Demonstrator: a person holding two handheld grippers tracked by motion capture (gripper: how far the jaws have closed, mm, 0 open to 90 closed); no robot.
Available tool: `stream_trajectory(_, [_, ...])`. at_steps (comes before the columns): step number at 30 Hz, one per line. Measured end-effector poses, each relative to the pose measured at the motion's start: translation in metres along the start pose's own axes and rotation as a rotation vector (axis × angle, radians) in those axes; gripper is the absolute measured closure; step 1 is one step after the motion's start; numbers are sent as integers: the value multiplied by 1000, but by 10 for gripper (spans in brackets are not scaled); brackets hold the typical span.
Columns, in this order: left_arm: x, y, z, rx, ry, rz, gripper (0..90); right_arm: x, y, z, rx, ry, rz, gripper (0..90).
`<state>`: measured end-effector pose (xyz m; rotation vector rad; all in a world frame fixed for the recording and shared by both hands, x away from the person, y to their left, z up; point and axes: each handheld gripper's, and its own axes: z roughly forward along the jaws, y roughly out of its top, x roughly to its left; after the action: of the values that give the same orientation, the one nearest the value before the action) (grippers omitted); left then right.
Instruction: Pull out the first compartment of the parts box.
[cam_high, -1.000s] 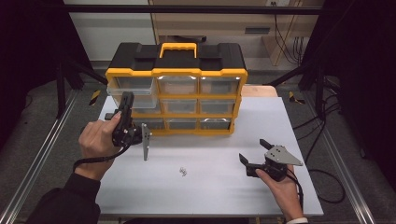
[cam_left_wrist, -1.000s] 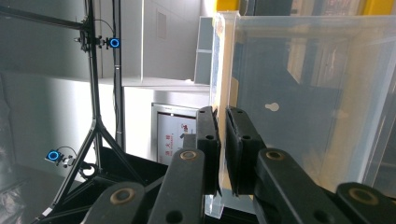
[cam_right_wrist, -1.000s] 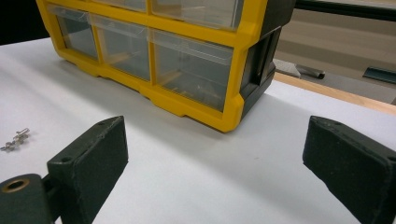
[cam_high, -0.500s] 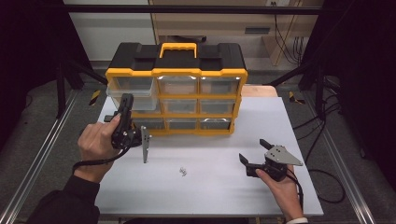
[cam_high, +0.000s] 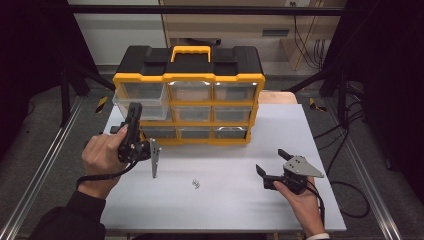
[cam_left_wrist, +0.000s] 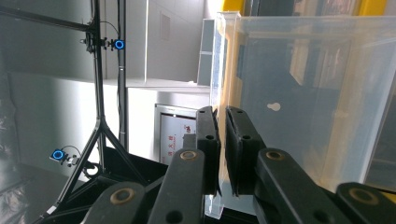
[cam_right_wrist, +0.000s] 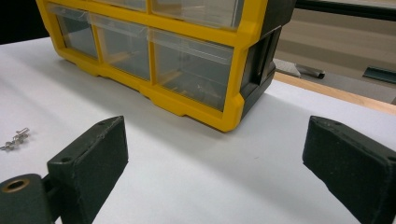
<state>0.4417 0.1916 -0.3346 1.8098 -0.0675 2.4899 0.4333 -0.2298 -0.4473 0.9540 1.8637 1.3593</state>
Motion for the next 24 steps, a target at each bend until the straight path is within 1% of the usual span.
stream_trajectory(1, [0, 0, 0, -6, 2, -8, 837, 0, 0, 0, 1, 1, 1, 68])
stream_trajectory(5, [1, 0, -2, -6, 2, -7, 837, 0, 0, 0, 1, 1, 0, 68])
stream_trajectory(6, [1, 0, -2, -1, 1, -1, 837, 0, 0, 0, 1, 1, 1, 68])
stream_trajectory(8, [1, 0, -2, -8, 4, -9, 837, 0, 0, 0, 3, 1, 1, 68])
stream_trajectory(12, [1, 1, -4, -8, 3, -13, 837, 0, 0, 0, 1, 1, -3, 68])
stream_trajectory(13, [0, 0, -3, -30, 14, -16, 837, 0, 0, 0, 1, 0, -4, 68])
stream_trajectory(14, [1, 1, -4, -7, 2, -12, 837, 0, 0, 0, 1, 0, -5, 68])
stream_trajectory(15, [2, 1, -5, -2, 1, -7, 837, 0, 0, 1, -1, 2, -4, 68])
stream_trajectory(17, [2, 1, -6, -3, 1, -9, 837, 0, 0, 0, 1, 1, -4, 68])
stream_trajectory(20, [3, 1, -7, 0, 4, 0, 837, 0, 0, 1, -2, 1, -6, 68])
stream_trajectory(21, [2, 1, -7, -4, 4, -12, 837, 0, 0, 1, -1, 1, -5, 68])
stream_trajectory(24, [3, 1, -9, -2, 6, -9, 837, 0, 0, 1, -1, 2, -8, 68])
